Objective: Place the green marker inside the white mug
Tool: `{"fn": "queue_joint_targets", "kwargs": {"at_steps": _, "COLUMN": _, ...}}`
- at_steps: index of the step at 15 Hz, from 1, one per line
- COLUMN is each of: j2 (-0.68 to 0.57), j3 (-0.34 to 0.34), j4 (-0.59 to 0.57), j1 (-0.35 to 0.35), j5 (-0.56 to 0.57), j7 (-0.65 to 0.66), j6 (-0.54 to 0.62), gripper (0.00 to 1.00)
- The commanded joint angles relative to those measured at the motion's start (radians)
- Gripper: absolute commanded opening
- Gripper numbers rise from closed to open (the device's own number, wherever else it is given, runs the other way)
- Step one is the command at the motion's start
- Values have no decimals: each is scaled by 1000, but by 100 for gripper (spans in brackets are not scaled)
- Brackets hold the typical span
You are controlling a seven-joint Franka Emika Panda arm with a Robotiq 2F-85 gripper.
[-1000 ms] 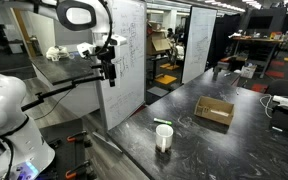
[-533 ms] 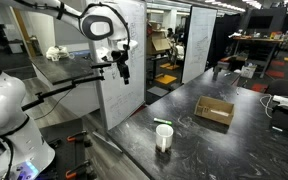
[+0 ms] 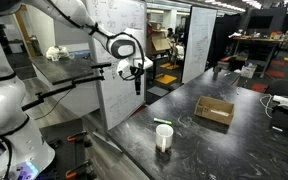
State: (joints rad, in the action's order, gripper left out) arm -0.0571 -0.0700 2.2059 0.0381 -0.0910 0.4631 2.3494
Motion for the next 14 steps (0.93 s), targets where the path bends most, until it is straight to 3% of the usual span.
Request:
{"fn": "queue_joint_targets", "kwargs": {"at_steps": 1, "j2": -143, "j3": 19, "j4": -127, "j1": 11, "j5": -22, "j7": 64, "j6": -13, "gripper": 100}}
{"fn": "queue_joint_targets", "kwargs": {"at_steps": 9, "j2": -414, "j3": 74, "j4": -386, "j1": 10, "j5": -88, "j7": 64, "j6": -8, "gripper": 100}}
{"fn": "queue_joint_targets", "kwargs": {"at_steps": 14, "j2": -536, "j3": 114, "j4": -430, "j1": 26, "j5": -73, "j7": 71, "j6": 8, "gripper": 100}}
